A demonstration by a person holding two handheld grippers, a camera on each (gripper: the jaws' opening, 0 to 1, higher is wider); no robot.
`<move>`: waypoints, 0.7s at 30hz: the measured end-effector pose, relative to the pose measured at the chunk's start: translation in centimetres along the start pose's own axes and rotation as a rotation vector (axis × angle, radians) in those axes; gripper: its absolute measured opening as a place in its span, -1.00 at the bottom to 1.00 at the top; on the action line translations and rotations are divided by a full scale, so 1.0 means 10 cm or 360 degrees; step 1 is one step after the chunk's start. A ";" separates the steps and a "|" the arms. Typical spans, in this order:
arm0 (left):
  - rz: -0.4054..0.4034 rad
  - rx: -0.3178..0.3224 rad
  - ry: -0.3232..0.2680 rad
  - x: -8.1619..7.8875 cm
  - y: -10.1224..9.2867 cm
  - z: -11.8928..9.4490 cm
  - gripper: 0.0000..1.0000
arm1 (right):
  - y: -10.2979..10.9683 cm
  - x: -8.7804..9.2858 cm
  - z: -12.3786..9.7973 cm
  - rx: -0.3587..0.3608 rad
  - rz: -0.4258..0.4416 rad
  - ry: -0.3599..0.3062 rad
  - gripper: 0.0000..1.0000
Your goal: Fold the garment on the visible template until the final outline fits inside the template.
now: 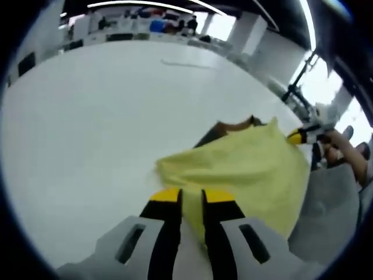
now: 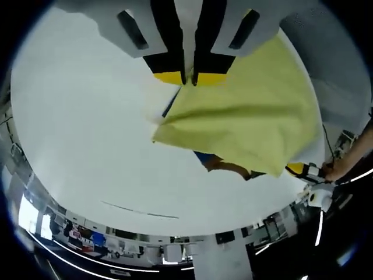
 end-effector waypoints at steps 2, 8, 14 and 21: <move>0.0013 -0.0005 0.0011 0.00 0.00 0.01 -0.81 | 0.00 0.00 0.00 -0.0003 0.0000 0.0004 -0.93; 0.0016 -0.0024 0.0035 0.02 0.02 0.02 -0.85 | 0.02 -0.04 -0.09 0.0008 -0.0020 -0.0024 -0.95; 0.0022 -0.0064 0.0039 0.01 0.06 0.04 -0.99 | -0.04 -0.02 -0.14 0.0020 0.0011 -0.0019 -0.96; 0.0066 -0.0075 0.0063 0.00 0.05 0.05 -1.00 | -0.08 0.10 -0.10 0.0035 0.0064 0.0010 -0.96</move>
Point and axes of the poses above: the point that each gripper's makers call its tool centre point, and the gripper's own axes: z roughly forward along the fingers, y roughly to its left, x roughly out of its underside, the point moved 10 cm from there along -z, roughly backward along the fingers, and after that the axes turned 12 degrees about z, right-handed, at the moved point
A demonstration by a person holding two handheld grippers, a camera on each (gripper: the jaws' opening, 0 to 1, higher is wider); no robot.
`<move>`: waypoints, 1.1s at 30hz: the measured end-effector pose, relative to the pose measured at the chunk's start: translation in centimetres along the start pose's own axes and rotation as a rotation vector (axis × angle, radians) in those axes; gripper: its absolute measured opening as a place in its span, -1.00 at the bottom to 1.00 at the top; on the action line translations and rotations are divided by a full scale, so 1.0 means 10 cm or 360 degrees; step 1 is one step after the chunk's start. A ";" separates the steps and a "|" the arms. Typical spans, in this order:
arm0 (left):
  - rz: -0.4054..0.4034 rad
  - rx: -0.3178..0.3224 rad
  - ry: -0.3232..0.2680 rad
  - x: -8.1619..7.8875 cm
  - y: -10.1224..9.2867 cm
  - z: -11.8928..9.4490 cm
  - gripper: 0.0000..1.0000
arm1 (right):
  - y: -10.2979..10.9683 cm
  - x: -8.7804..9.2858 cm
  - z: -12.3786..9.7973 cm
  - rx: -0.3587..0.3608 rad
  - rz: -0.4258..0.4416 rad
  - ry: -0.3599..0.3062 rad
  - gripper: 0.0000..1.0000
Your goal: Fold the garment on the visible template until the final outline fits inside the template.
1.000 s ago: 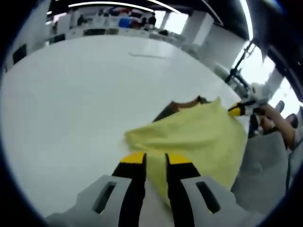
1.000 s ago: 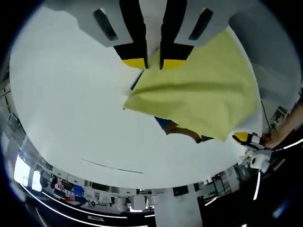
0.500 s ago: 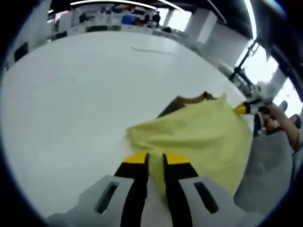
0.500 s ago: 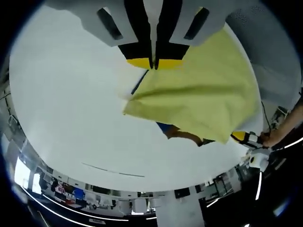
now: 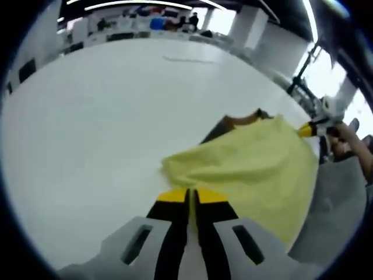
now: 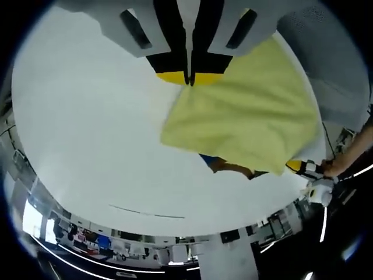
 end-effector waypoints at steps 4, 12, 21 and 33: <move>0.0004 -0.0010 -0.0007 0.01 0.00 0.00 -1.00 | -0.01 0.03 0.03 0.0008 0.0012 0.0009 -0.96; 0.0025 -0.0043 -0.0050 -0.07 -0.04 -0.06 -0.88 | 0.04 -0.02 -0.02 -0.0003 -0.0066 -0.0016 -0.91; 0.0095 0.0021 -0.0049 -0.06 -0.12 -0.34 -0.75 | 0.11 0.02 -0.24 -0.0045 -0.0067 -0.0012 -0.70; 0.0094 0.0171 -0.0043 0.14 -0.34 -0.66 -0.64 | 0.31 0.33 -0.52 -0.0147 -0.0080 0.0042 -0.73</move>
Point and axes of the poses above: the point that each gripper's makers call its tool centre point, and the gripper's own axes: z roughly forward along the fingers, y roughly to its left, x roughly out of its underside, the point moved 10 cm from there along -z, roughly backward along the fingers, and after that the axes turned 12 degrees about z, right-handed, at the moved point
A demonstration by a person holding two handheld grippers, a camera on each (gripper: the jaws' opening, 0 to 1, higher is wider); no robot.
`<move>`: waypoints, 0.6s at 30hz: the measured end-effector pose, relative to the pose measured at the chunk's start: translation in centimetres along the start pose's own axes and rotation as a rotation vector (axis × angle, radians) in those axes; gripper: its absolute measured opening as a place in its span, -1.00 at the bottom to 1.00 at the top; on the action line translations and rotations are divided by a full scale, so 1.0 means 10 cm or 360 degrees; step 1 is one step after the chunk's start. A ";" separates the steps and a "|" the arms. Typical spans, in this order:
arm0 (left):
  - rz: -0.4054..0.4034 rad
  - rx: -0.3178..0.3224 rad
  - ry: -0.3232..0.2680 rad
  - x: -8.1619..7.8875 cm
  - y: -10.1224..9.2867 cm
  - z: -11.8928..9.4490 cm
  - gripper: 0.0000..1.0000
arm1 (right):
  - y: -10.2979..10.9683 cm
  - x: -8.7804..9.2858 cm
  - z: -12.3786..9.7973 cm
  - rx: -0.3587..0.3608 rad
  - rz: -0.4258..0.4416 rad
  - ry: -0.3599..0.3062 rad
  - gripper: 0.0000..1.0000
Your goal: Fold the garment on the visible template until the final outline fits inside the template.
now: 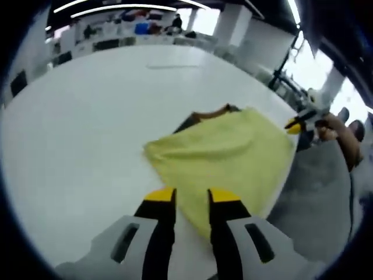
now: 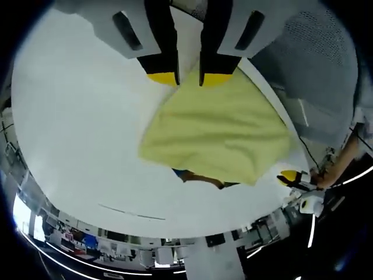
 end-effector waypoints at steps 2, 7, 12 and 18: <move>-0.0047 0.0060 0.0004 0.05 -0.04 -0.02 -0.61 | 0.01 0.04 -0.01 -0.0015 0.0024 0.0006 -0.74; -0.0039 0.0059 0.0073 0.19 -0.09 -0.04 -0.62 | 0.06 0.12 -0.01 -0.0069 0.0081 0.0000 -0.71; -0.0109 0.0097 0.0058 0.29 -0.16 -0.06 -0.62 | 0.07 0.17 0.01 -0.0071 0.0120 0.0023 -0.70; -0.0161 0.0110 0.0070 0.44 -0.23 -0.08 -0.63 | 0.08 0.20 0.03 -0.0088 0.0140 0.0041 -0.67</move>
Point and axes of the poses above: the point that each gripper's makers call its tool centre point, and the gripper's own axes: z roughly forward along the fingers, y roughly to its left, x roughly out of its underside, the point moved 10 cm from there along -z, roughly backward along the fingers, and after that the axes turned 12 degrees about z, right-handed, at the moved point
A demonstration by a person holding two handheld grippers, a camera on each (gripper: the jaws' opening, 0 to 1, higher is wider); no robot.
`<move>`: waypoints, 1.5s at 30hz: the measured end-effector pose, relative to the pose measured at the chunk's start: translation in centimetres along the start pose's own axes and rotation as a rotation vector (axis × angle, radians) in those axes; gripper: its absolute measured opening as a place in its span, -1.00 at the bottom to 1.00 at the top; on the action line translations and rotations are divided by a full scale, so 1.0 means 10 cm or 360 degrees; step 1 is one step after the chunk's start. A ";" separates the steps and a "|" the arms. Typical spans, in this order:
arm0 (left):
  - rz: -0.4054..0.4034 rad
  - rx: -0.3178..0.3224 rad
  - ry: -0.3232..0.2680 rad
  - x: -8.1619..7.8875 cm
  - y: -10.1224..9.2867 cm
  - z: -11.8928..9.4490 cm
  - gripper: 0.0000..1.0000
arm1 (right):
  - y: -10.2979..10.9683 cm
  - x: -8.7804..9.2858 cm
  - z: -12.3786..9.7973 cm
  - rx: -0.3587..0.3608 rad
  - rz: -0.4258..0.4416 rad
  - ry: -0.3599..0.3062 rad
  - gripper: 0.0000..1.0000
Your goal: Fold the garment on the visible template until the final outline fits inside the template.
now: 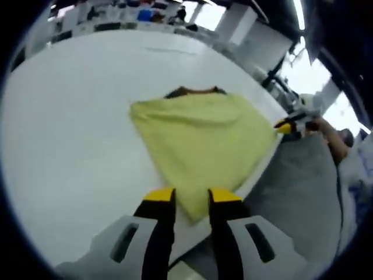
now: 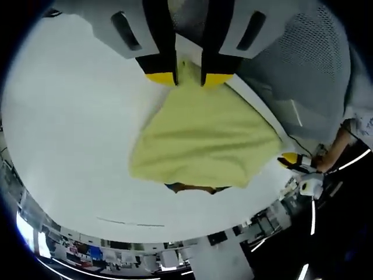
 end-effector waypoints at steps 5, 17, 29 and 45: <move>-0.0040 -0.0005 0.0020 0.10 -0.05 -0.02 -0.69 | 0.00 0.04 0.01 -0.0007 0.0019 0.0024 -0.70; -0.0099 0.0051 0.0034 0.16 -0.13 -0.01 -1.00 | 0.03 0.08 -0.02 0.0015 -0.0008 0.0030 -0.98; -0.0065 0.0007 0.0089 0.25 -0.13 -0.07 -1.00 | -0.05 0.16 -0.08 0.0073 -0.0048 0.0098 -0.98; -0.0095 -0.0039 -0.0022 0.15 -0.07 0.03 -1.00 | -0.01 0.10 0.02 0.0045 -0.0046 0.0064 -0.93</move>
Point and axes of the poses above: the point that each gripper's makers call its tool centre point, and the gripper's own axes: z roughly forward along the fingers, y roughly to its left, x roughly out of its underside, the point moved 10 cm from there along -z, roughly backward along the fingers, and after that the axes turned 12 degrees about z, right-handed, at the moved point
